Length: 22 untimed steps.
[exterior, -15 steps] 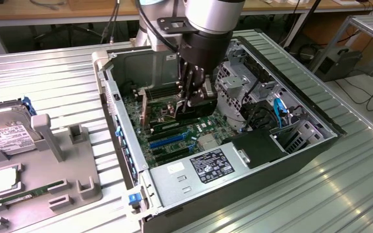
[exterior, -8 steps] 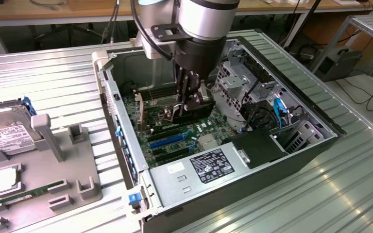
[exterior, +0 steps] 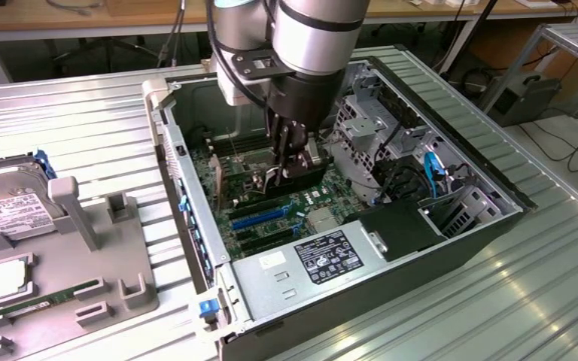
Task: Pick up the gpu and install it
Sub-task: 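Insert the gpu into the slot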
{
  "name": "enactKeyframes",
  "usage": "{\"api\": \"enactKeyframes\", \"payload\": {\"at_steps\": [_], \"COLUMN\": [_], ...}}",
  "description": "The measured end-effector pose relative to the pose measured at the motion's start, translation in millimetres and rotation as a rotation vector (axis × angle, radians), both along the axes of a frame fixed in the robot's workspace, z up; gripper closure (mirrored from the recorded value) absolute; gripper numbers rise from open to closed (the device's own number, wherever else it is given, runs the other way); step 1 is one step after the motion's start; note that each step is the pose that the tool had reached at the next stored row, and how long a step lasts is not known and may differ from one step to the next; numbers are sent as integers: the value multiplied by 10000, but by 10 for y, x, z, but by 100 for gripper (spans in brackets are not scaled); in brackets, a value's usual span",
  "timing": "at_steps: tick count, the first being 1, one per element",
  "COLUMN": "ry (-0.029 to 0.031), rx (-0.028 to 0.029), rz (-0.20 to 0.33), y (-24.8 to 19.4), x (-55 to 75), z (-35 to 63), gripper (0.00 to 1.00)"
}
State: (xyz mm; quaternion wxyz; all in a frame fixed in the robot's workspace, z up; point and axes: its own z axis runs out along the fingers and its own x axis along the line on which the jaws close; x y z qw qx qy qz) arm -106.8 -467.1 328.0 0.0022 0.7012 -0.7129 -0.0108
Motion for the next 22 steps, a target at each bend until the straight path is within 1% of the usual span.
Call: {"api": "enactKeyframes", "payload": {"at_steps": [4, 6, 12, 15, 22], "ry": [0, 1, -9, -13, -13], "rx": [-1, -2, 0, -1, 0], "rz": [0, 0, 0, 43, 114], "y": [14, 36, 107, 109, 106], "x": [-9, -22, -73, -78, -80], "z": [-74, -128, -241, -312, -440], "gripper": [74, 74, 74, 74, 74]}}
